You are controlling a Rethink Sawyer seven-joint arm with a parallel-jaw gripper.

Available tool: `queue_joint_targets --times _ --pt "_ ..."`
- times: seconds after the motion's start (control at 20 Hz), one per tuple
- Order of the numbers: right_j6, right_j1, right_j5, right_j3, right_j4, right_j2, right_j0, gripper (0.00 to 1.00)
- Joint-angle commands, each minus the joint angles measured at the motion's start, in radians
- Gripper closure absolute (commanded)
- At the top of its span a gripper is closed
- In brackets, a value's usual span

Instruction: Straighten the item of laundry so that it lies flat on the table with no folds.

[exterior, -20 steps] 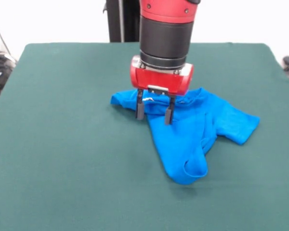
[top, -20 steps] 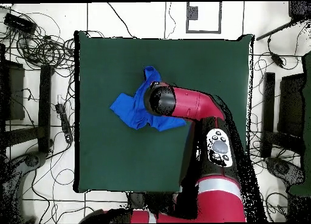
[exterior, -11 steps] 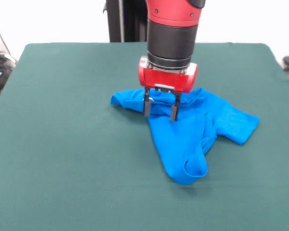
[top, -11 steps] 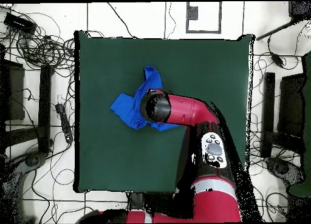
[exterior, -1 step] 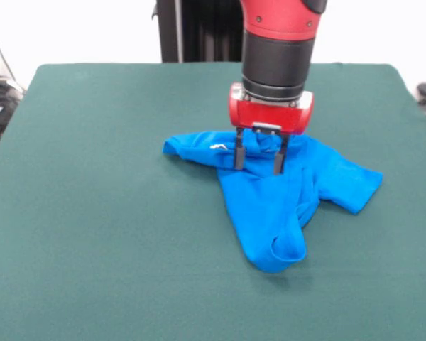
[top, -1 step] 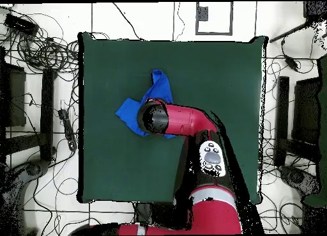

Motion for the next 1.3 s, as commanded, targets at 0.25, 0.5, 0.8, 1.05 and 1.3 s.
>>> queue_joint_targets --times 0.25,0.5,0.8,1.05,1.3 --pt "0.184 0.038 -0.072 0.113 0.034 0.108 0.076 0.0" --pt "0.188 0.06 -0.079 0.101 0.043 0.106 0.089 0.0" --pt "0.184 0.07 -0.108 0.117 0.038 0.117 0.087 0.0" --pt "0.18 0.104 -0.129 0.096 0.035 0.116 0.087 0.0" --pt "0.165 0.124 -0.134 0.082 0.034 0.128 0.076 0.0"
